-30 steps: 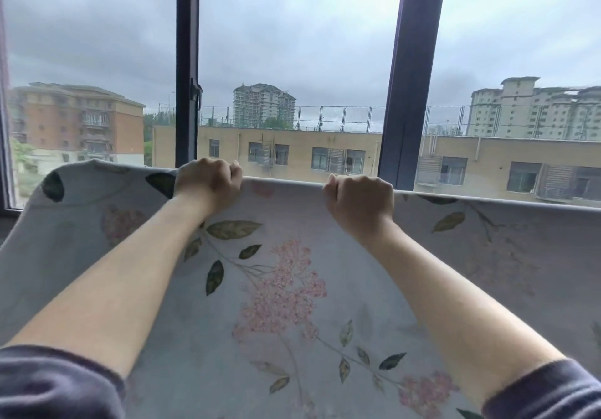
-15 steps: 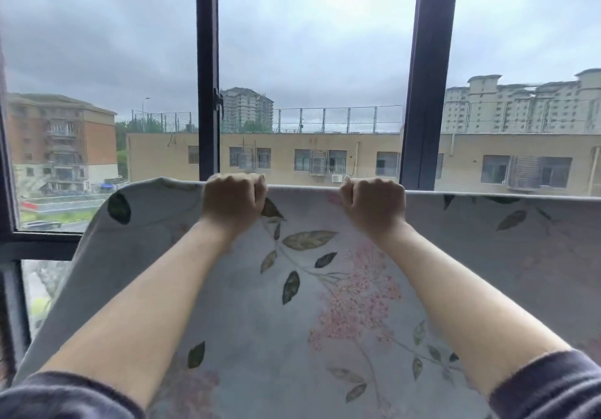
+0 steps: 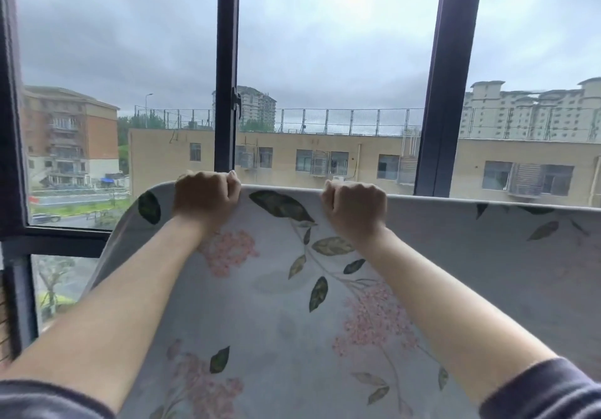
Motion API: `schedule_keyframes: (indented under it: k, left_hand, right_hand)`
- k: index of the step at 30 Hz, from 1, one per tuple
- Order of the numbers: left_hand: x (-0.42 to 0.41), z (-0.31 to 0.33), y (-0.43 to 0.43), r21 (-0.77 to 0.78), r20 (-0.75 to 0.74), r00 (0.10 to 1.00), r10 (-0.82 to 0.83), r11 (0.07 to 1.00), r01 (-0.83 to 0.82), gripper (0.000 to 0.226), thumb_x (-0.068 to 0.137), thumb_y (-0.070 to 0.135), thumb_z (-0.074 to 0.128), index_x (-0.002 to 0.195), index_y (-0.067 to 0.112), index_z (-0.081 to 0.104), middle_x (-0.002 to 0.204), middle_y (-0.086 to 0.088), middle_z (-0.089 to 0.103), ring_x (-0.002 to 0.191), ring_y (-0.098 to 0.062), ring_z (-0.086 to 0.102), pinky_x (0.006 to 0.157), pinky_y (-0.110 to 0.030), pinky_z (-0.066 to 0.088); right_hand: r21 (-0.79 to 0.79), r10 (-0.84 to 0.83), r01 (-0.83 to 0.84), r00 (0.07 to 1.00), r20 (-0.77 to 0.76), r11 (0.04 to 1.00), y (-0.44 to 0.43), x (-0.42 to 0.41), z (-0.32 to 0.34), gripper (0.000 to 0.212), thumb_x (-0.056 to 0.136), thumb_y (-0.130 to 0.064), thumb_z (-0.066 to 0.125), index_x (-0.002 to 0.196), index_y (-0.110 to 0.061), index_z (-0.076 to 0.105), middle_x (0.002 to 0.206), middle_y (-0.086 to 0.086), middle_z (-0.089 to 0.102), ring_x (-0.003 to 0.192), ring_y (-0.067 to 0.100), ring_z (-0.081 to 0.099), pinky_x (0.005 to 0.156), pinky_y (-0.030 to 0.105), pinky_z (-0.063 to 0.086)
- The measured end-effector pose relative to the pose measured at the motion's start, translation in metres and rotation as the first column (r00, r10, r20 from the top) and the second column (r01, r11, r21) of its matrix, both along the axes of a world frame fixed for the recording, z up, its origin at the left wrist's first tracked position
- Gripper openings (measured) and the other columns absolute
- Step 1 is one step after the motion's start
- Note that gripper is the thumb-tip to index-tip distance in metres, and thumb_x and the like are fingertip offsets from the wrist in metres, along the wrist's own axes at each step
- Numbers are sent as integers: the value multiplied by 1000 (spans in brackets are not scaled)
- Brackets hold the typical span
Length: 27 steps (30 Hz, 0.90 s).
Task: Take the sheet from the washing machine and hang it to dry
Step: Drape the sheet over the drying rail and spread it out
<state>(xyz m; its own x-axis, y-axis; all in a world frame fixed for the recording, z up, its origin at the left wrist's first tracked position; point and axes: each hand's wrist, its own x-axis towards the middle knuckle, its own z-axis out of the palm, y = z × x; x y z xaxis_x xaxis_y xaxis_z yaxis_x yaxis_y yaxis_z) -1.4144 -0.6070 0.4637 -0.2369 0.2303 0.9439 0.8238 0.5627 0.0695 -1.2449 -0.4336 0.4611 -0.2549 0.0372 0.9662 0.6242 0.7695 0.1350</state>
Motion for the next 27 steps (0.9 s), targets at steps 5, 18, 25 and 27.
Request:
schedule_keyframes:
  k: [5,18,25,27]
  left_hand:
    - [-4,-4,4,-26,-82,995,-54,998,52,48,92,31,26,55,12,51,48,-9,52,42,-17,35,59,-32,41]
    - [-94,-74,-91,214,288,855,-432,899,383,50,98,41,20,88,8,57,79,-20,62,74,-36,59,58,-37,38]
    - [-127,-89,-121,34,320,811,-490,861,507,53,97,53,17,93,14,53,83,-18,63,76,-36,59,57,-35,32]
    - [-134,-107,-126,-28,360,795,-489,846,533,49,94,58,17,87,21,49,78,-11,62,75,-36,60,59,-39,42]
  right_hand:
    - [-74,89,-86,995,33,994,-39,-49,-1,52,92,-35,25,56,-16,58,47,0,54,39,20,45,51,24,40]
    - [-143,-13,-2,995,-101,990,-62,-57,-11,49,91,-31,24,66,-11,60,64,9,62,59,27,56,72,37,38]
    - [-67,65,-53,978,196,996,-174,-134,-47,45,95,-36,33,136,-21,45,142,7,44,134,30,34,113,58,14]
    - [-30,103,-98,955,278,995,-195,-150,-60,44,95,-33,38,137,-24,47,151,8,35,142,32,24,112,60,14]
